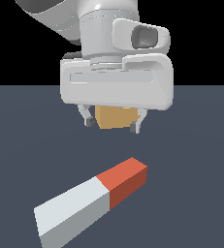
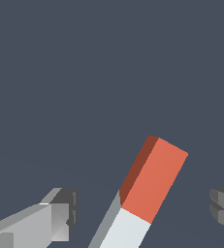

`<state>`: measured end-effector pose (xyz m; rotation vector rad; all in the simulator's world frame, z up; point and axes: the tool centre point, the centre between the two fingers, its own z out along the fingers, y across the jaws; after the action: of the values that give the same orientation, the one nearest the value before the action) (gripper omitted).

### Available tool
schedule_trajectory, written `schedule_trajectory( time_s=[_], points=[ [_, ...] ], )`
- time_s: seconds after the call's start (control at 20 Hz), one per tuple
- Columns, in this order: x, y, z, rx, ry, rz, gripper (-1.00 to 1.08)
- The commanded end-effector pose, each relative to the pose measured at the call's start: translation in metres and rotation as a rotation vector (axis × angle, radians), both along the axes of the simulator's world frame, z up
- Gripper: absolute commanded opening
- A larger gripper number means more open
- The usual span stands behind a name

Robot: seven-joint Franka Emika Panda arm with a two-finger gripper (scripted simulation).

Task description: Insert the peg into the horizontal hole in a box.

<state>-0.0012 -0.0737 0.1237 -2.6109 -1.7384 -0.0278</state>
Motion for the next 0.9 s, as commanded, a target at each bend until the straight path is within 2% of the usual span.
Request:
schedule_trajectory(
  time_s=[0.0, 0.45, 0.85],
  points=[
    [-0.007, -0.023, -0.012, -0.003, 0.003, -0.112, 1.0],
    [-0.04, -0.079, -0.043, -0.01, 0.012, -0.409, 1.0],
    [-0.056, -0.095, -0.054, -0.011, 0.016, -0.514, 1.0]
  ],
)
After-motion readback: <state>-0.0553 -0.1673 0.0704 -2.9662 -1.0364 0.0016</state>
